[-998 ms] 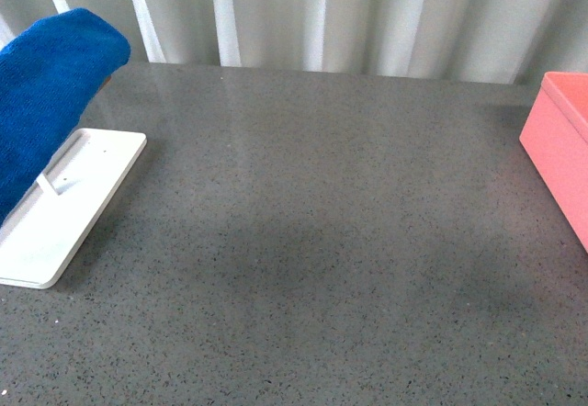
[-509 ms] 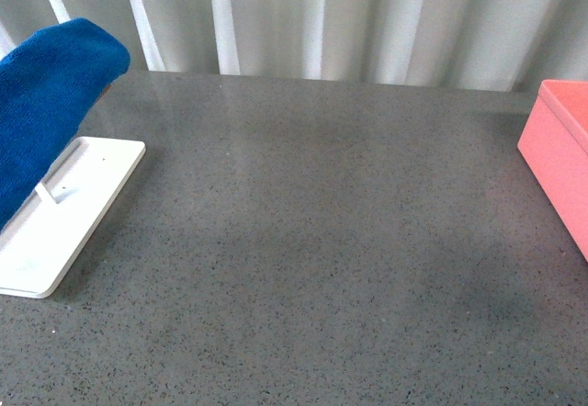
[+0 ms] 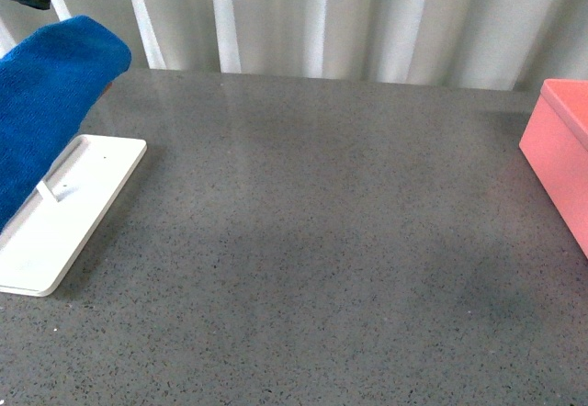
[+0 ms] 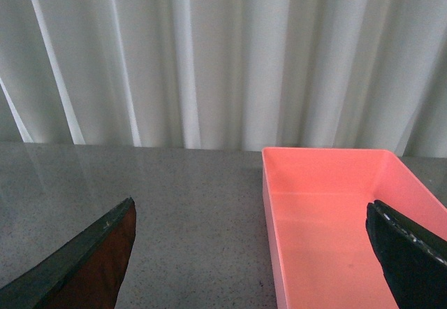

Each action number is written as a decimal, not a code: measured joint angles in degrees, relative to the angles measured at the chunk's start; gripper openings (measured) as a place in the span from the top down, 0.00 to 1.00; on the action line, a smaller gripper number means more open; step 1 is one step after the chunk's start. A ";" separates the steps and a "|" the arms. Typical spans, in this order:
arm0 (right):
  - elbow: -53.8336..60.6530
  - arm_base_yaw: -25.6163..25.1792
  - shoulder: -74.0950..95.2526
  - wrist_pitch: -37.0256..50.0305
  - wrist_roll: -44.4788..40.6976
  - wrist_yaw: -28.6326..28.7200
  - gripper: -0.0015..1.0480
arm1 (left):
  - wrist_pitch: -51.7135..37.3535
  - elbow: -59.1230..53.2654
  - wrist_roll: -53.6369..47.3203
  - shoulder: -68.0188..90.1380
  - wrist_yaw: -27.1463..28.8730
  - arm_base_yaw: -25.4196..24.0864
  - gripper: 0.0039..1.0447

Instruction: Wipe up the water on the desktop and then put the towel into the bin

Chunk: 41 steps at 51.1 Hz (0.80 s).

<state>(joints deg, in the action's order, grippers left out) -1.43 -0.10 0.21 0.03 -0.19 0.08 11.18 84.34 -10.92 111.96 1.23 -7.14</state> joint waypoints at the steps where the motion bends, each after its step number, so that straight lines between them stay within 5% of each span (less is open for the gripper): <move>1: 0.00 0.00 0.00 0.00 0.00 0.00 0.07 | -0.02 -0.07 0.02 0.26 -0.31 -0.07 0.06; 41: 0.00 0.00 0.00 0.00 0.00 0.00 0.07 | -3.76 -3.10 -2.01 5.81 0.07 0.09 0.06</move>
<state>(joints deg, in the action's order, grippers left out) -1.43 -0.10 0.21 0.03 -0.19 0.08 7.42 81.23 -12.93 117.78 1.30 -7.05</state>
